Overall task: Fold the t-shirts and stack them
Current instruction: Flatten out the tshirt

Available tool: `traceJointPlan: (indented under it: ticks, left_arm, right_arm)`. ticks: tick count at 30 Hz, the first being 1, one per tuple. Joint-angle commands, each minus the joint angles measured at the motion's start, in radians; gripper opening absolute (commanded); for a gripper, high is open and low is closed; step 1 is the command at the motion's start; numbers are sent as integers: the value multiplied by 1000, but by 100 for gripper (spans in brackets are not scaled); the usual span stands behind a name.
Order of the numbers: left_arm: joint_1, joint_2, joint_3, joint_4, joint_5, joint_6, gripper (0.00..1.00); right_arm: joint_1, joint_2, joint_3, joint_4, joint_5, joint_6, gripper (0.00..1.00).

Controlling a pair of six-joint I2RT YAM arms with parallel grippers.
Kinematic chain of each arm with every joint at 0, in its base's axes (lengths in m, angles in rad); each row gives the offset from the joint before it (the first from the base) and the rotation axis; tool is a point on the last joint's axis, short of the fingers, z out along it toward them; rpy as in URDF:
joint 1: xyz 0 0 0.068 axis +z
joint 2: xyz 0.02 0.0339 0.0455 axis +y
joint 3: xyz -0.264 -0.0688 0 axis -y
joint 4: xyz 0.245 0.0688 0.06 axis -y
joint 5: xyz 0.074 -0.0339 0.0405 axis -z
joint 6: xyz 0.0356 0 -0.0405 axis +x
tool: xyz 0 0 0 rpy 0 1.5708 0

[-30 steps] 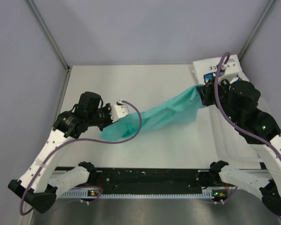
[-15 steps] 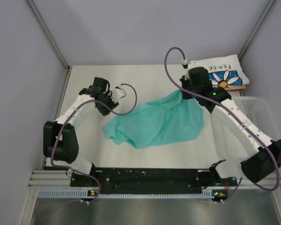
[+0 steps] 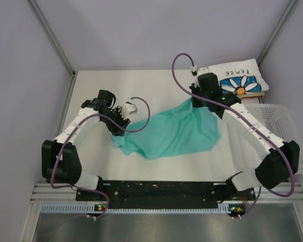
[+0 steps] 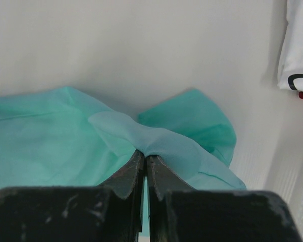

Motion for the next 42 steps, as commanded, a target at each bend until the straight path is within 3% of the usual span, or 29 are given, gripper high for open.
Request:
traceJointPlan:
  ticks: [1, 5, 13, 21, 24, 25, 26, 42]
  left_arm:
    - [-11, 90, -37, -47, 32, 0, 50]
    - [-11, 180, -6, -55, 13, -23, 45]
    - [-9, 211, -5, -18, -22, -38, 28]
    - [-6, 226, -3, 3, -82, -40, 29]
    - [-6, 239, 8, -21, -68, -45, 11]
    - [-6, 231, 8, -21, -62, -48, 1]
    - [-6, 223, 6, -20, -59, -48, 0]
    - [5, -88, 124, -83, -182, -77, 0]
  right_arm:
    - [-8, -24, 1, 50, 0, 10, 0]
    - [-8, -32, -2, 50, 3, 6, 0]
    - [-8, -49, -8, 51, 11, 2, 0]
    - [-8, -50, -10, 54, 11, -1, 0]
    - [-8, -58, -14, 57, 13, -3, 0]
    - [-8, -59, -14, 57, 17, -4, 0]
    - [-8, -62, -16, 56, 19, -6, 0]
    - [-8, -220, 33, 36, 86, -40, 0]
